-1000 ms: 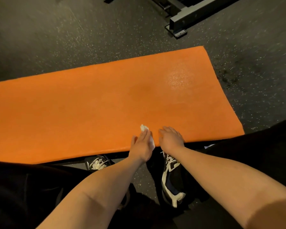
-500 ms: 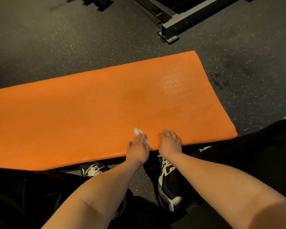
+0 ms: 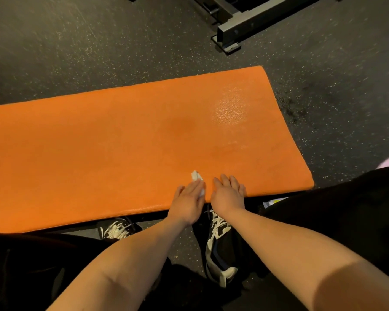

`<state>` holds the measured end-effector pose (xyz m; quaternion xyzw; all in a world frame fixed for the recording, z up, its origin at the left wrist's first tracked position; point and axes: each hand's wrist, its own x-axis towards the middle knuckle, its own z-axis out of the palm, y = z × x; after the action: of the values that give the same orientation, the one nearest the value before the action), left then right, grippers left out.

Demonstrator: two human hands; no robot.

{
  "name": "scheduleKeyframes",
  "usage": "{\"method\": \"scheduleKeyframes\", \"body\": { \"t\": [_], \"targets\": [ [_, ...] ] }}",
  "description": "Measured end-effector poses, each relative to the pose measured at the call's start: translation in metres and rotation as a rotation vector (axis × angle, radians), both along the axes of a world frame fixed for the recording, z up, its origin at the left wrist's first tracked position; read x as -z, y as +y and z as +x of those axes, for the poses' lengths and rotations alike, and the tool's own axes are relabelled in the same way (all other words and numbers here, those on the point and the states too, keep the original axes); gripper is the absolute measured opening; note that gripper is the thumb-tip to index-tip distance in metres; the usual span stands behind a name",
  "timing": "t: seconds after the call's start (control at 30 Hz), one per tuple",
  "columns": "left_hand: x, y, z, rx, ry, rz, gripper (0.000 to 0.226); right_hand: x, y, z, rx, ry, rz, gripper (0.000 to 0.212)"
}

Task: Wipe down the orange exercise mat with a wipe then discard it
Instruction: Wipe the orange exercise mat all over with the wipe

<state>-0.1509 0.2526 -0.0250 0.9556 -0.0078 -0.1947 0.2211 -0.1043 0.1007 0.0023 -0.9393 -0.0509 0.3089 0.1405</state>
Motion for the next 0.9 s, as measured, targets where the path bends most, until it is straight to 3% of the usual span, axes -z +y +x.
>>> {"method": "scheduleKeyframes", "body": {
  "t": [0.17, 0.4, 0.53, 0.73, 0.9],
  "targets": [
    [0.005, 0.021, 0.002, -0.303, 0.087, 0.114, 0.056, -0.001, -0.001, 0.002, -0.019, 0.005, -0.016, 0.055],
    [-0.007, -0.044, 0.014, -0.022, 0.021, -0.089, 0.053, -0.005, -0.019, 0.014, 0.113, -0.023, 0.003, 0.053],
    [-0.004, -0.033, 0.014, 0.110, 0.033, -0.025, 0.055, -0.004, -0.021, 0.010, 0.085, -0.023, -0.016, 0.056],
    [0.012, 0.020, 0.000, -0.285, 0.113, 0.067, 0.058, -0.001, -0.014, -0.001, 0.030, -0.016, -0.031, 0.062],
    [0.003, -0.010, -0.001, -0.142, 0.094, -0.059, 0.057, -0.004, -0.013, 0.003, 0.040, -0.012, -0.020, 0.059]
  ]
}}
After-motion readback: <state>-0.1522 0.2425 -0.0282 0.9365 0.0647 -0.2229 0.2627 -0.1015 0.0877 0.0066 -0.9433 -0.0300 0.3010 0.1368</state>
